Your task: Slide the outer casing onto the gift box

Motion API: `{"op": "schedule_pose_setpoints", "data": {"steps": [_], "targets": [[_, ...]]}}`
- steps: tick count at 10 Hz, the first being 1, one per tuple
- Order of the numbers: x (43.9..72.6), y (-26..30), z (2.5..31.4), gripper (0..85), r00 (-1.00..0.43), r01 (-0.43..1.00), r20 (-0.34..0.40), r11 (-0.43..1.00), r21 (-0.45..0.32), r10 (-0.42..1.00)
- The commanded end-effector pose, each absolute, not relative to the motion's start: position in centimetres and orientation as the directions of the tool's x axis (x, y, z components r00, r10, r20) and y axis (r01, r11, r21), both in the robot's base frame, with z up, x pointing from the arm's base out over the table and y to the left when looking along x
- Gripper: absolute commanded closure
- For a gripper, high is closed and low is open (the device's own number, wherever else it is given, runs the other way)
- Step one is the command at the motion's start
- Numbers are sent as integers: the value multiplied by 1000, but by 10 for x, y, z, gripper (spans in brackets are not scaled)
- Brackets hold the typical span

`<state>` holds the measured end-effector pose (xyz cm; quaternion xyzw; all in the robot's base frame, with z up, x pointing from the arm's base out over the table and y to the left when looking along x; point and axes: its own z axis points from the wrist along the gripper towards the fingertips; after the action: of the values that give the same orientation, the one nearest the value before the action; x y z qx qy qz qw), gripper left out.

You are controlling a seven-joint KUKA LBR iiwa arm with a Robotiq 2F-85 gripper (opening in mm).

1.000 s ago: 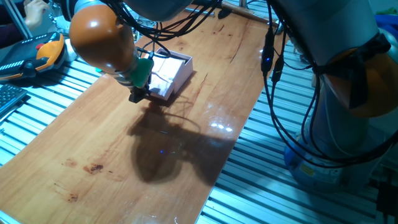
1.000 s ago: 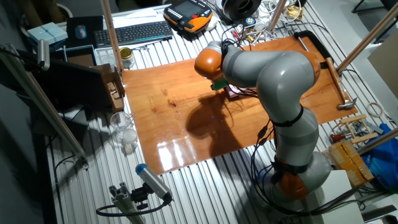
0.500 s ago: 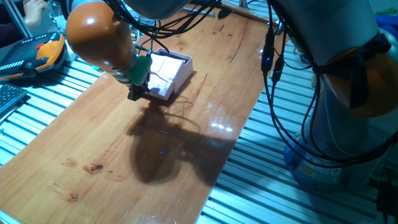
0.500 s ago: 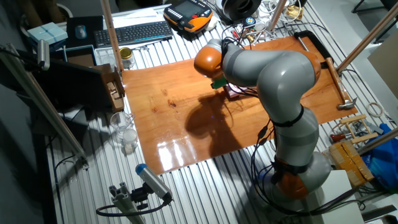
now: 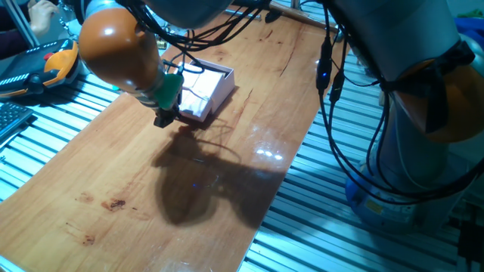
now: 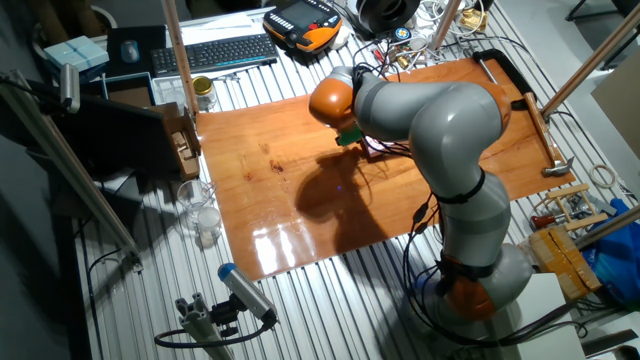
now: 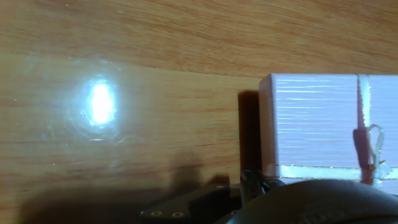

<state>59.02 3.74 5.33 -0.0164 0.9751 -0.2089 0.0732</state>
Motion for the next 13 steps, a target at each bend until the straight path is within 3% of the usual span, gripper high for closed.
{"op": "schedule_pose_setpoints", "data": {"steps": [1, 13], "targets": [[590, 37, 50, 850, -988, 2, -140, 912, -410, -61], [590, 32, 43, 850, -987, 22, -149, 884, -467, -54]]}}
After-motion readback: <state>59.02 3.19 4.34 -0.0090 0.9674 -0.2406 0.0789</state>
